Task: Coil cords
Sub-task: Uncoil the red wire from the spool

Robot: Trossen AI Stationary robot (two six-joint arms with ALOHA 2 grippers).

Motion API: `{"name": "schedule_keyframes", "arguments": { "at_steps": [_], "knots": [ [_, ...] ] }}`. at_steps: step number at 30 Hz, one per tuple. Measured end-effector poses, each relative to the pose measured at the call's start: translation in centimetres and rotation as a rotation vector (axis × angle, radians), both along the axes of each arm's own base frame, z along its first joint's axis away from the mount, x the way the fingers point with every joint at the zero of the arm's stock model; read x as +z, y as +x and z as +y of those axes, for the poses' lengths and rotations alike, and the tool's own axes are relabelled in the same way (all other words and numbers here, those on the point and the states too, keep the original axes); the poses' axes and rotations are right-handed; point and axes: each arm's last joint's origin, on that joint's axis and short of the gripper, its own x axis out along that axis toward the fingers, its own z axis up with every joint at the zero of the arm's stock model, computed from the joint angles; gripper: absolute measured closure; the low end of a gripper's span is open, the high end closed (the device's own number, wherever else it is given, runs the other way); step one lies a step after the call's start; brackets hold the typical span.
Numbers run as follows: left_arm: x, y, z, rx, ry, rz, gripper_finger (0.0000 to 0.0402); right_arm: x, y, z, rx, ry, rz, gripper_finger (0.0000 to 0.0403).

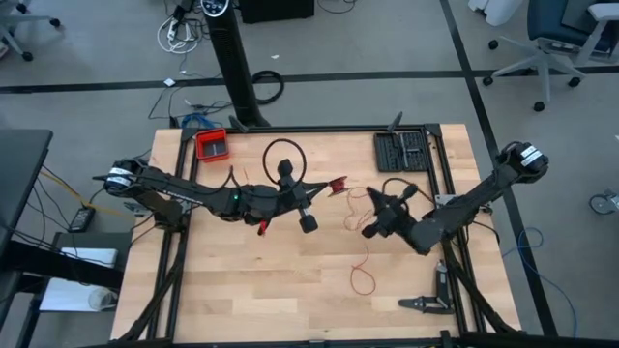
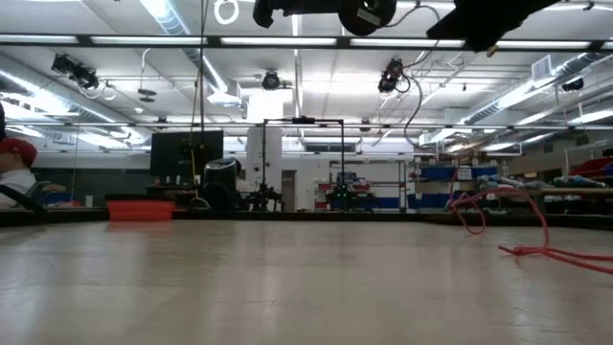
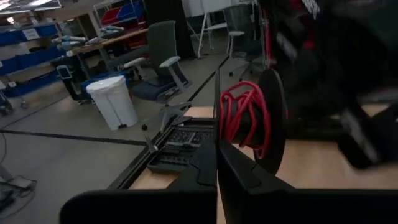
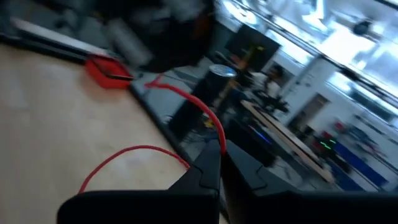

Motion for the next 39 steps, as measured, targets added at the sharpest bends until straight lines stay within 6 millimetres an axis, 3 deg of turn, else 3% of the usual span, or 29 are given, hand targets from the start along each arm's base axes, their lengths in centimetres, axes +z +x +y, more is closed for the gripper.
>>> {"name": "schedule_keyframes", "arguments": {
  "at_steps": [5,10,17,20,29,39],
  "knots": [
    [-0.7,-0.1,0.1,0.021,0.086,0.113,0.0398,1.9,-2.0,0.5,-0.026,0.027,-0.045,0.0400],
    [-1.3,-0.5,0.7,0.177,0.160,0.208,0.0398,3.7,-3.5,0.9,0.056,0.097,-0.130,0.0400],
    [-1.4,-0.7,1.5,0.279,0.170,0.226,0.0398,4.6,-3.5,2.2,0.584,0.114,-0.220,0.0400],
    [-1.4,-0.7,1.6,0.296,0.152,0.208,0.0398,4.4,-3.0,2.3,0.705,0.144,-0.246,0.0400],
    [-0.8,-0.5,1.6,0.319,0.049,0.084,0.0398,1.7,0.6,1.8,0.861,0.249,-0.202,0.0400],
    [-0.4,-0.4,1.6,0.305,-0.039,-0.010,0.0398,-3.5,4.6,-0.3,0.826,0.449,-0.050,0.0400]
  ]
}}
